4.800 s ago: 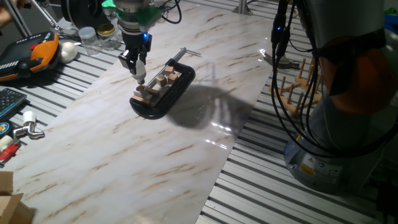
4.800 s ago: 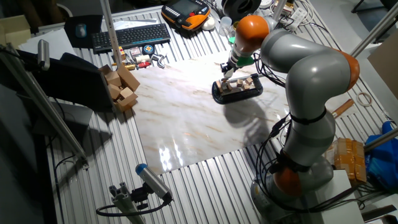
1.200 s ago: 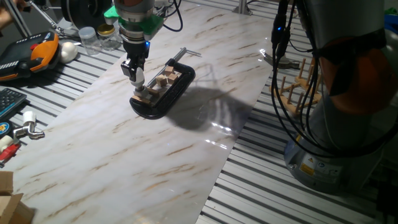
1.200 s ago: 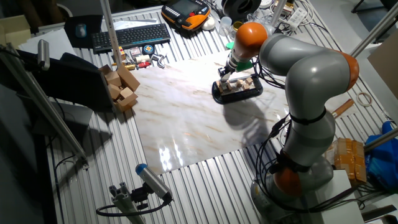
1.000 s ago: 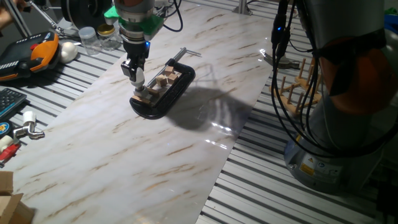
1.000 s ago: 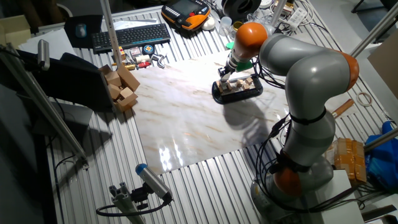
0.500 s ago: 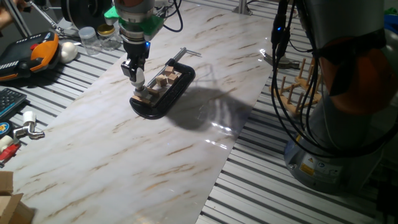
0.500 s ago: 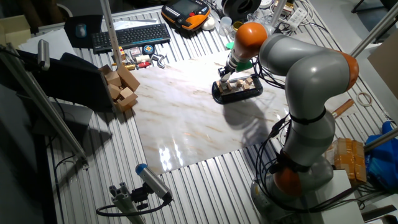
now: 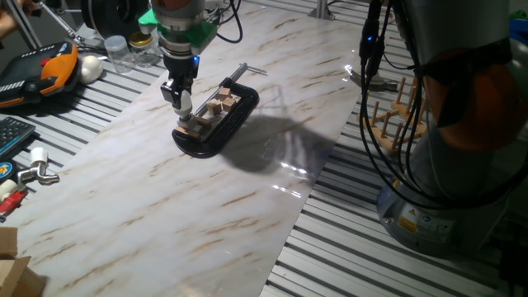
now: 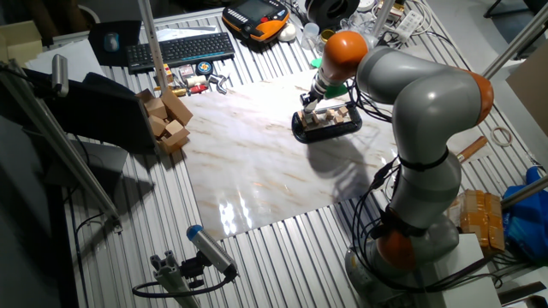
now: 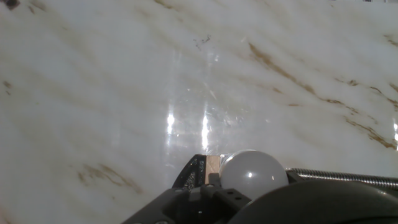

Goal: Install the light bulb by rotating it

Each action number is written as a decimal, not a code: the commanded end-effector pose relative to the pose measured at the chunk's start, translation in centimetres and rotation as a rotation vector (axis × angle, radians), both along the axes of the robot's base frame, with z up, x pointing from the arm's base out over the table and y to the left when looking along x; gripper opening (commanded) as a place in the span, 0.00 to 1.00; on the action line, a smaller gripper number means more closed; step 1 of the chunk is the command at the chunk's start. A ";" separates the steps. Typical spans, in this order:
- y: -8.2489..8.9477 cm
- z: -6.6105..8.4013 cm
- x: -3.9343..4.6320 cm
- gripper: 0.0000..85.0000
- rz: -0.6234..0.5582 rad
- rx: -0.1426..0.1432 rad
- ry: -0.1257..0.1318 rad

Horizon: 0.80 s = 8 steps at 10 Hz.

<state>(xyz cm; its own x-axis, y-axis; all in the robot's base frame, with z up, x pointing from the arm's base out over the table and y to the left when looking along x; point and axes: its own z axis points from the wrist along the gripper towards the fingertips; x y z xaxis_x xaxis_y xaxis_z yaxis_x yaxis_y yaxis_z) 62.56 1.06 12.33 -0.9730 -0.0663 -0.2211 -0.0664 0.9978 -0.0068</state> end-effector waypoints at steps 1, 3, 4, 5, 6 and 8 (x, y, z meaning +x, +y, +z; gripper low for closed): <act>0.0 0.0 -0.01 0.00 0.000 0.000 -0.001; 0.0 -0.1 -0.02 0.00 0.000 0.000 -0.001; 0.0 -0.1 -0.03 0.00 0.000 -0.002 -0.001; 0.0 -0.1 -0.03 0.00 -0.002 -0.001 -0.001; 0.0 -0.2 -0.02 0.00 -0.002 -0.001 -0.003; 0.0 -0.3 0.00 0.00 -0.003 -0.001 -0.003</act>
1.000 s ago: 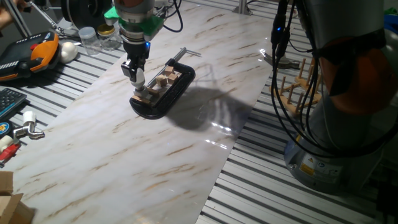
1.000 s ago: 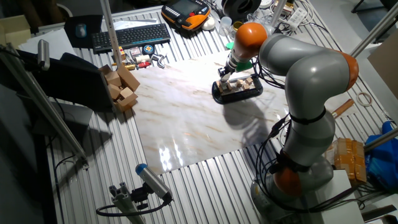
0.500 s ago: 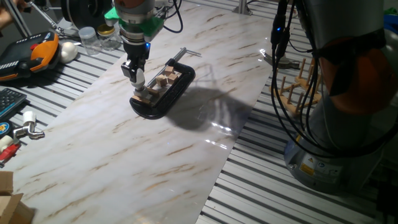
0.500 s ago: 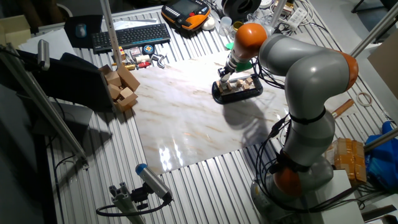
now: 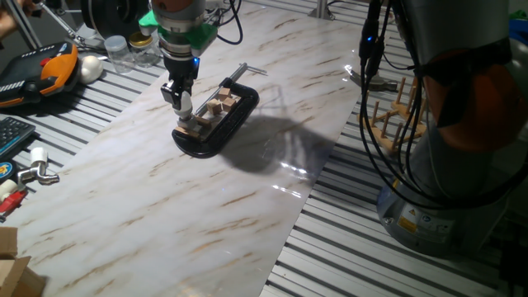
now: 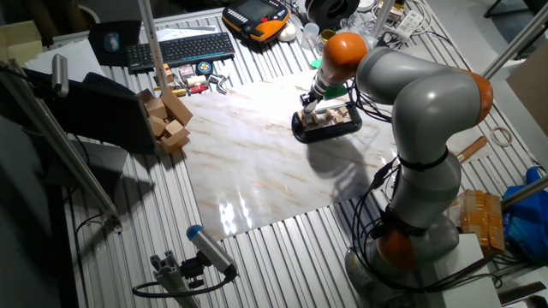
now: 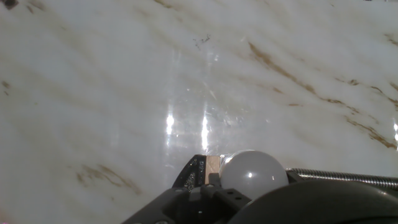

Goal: Install the light bulb by rotating it

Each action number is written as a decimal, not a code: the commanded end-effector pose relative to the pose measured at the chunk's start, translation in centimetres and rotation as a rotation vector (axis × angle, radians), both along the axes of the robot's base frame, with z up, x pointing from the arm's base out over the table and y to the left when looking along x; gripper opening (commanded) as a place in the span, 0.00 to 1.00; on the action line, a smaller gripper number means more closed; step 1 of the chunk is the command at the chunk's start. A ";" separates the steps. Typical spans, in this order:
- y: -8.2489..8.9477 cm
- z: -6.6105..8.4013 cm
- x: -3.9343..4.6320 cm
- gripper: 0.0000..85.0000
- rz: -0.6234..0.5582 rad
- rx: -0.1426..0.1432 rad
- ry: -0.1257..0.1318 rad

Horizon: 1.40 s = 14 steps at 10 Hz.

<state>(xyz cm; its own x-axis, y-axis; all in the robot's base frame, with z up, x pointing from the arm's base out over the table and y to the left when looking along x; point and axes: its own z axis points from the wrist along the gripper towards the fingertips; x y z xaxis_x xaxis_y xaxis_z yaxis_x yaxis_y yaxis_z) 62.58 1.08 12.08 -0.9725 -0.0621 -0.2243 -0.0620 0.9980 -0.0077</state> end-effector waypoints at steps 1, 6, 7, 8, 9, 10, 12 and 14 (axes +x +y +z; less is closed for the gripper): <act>0.0 0.0 -0.02 0.00 0.000 0.000 0.000; 0.1 -0.3 0.02 0.00 -0.003 -0.001 0.000; 0.1 -0.4 0.03 0.00 -0.003 -0.001 0.000; 0.1 -0.4 0.02 0.00 -0.003 -0.001 0.000; 0.1 -0.4 0.02 0.00 -0.003 -0.002 0.000; 0.1 -0.4 0.03 0.00 -0.005 -0.002 0.000; 0.1 -0.4 0.04 0.00 -0.005 -0.005 0.002; 0.1 -0.4 0.05 0.00 -0.006 -0.003 0.003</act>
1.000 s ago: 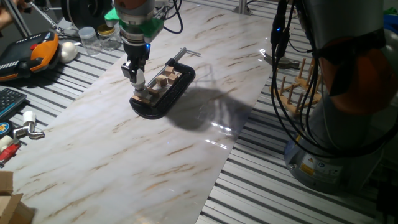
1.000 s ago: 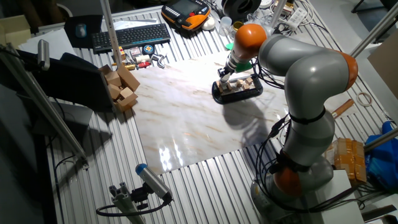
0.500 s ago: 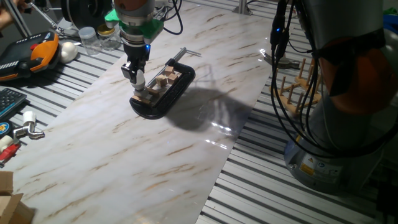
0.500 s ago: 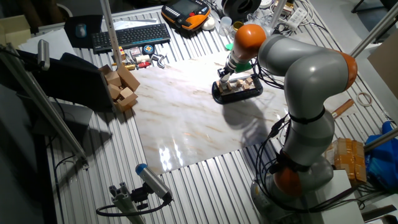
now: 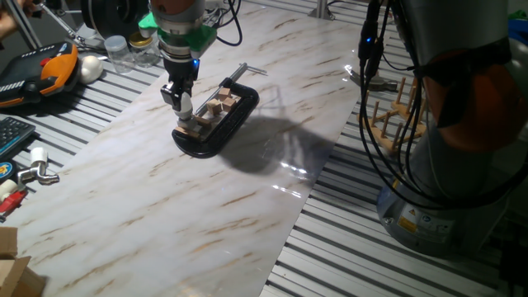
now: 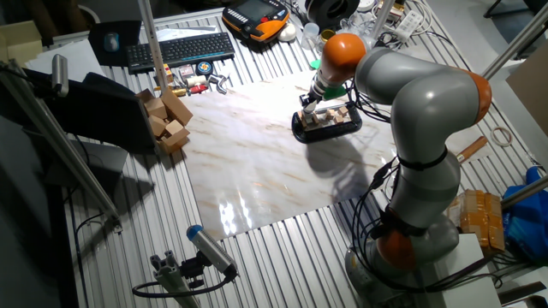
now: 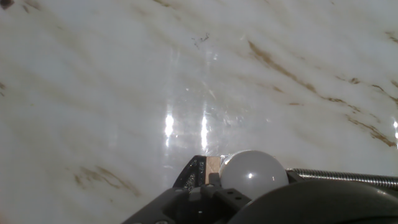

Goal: Install the light bulb by rotating it

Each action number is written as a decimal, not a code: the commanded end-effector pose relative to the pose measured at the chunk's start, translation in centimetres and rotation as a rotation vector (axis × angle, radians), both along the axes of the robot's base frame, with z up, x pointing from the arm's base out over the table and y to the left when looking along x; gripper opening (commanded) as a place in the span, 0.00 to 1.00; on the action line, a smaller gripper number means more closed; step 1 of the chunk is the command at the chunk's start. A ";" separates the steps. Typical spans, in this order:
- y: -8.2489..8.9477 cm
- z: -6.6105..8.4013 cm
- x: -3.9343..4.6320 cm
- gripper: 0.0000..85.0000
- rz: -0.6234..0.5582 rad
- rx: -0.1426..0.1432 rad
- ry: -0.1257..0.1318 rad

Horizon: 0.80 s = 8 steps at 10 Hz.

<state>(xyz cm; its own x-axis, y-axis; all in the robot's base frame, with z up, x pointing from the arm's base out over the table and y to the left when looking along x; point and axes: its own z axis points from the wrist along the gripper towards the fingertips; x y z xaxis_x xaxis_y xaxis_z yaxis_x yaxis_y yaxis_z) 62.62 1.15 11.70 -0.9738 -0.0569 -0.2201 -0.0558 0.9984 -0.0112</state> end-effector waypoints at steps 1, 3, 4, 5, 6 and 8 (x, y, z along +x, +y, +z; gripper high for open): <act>0.0 0.0 0.02 0.00 0.000 -0.002 0.001; 0.0 0.1 0.04 0.00 0.002 -0.006 0.005; 0.0 0.1 0.05 0.00 0.002 -0.009 0.005; 0.1 0.1 0.05 0.00 0.002 -0.010 0.007; 0.1 0.1 0.05 0.00 0.002 -0.010 0.007; 0.1 0.0 0.05 0.00 0.000 -0.009 0.007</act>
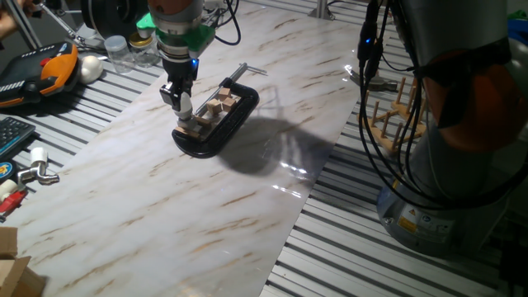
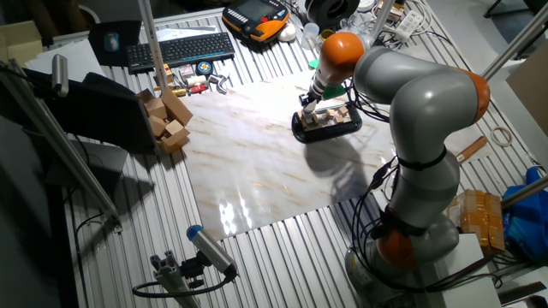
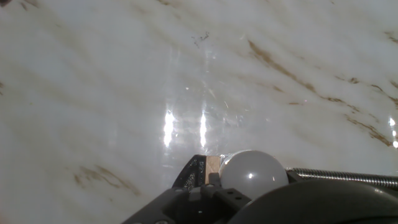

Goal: Install the light bulb by rotating it

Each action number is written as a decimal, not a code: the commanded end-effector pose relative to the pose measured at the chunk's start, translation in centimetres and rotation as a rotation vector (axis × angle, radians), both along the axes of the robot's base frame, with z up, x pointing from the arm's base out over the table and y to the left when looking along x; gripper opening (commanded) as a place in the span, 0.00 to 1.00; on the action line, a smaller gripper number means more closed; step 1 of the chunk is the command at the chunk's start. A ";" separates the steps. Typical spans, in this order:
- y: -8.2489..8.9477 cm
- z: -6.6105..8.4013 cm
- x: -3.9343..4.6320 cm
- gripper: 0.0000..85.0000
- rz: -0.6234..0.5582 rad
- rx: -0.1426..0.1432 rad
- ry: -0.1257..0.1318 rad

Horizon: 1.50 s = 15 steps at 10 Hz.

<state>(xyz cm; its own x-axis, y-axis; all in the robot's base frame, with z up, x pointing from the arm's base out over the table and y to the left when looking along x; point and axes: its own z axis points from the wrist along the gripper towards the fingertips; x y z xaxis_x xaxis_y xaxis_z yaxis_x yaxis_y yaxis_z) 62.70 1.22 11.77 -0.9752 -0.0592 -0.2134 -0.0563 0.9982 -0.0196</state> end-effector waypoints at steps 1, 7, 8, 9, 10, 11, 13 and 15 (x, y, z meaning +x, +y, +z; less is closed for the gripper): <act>0.0 0.0 -0.02 0.00 0.000 0.002 0.001; 0.0 -0.2 -0.04 0.00 -0.020 0.001 0.002; -0.1 -0.2 -0.03 0.00 -0.024 0.001 0.005; 0.0 -0.2 -0.03 0.00 -0.033 0.003 0.010; 0.0 -0.2 -0.03 0.00 -0.041 0.006 0.013; 0.0 -0.2 -0.02 0.00 -0.048 0.007 0.013; 0.0 -0.2 0.00 0.00 -0.068 0.015 0.012; 0.0 -0.2 0.01 0.00 -0.080 0.008 0.012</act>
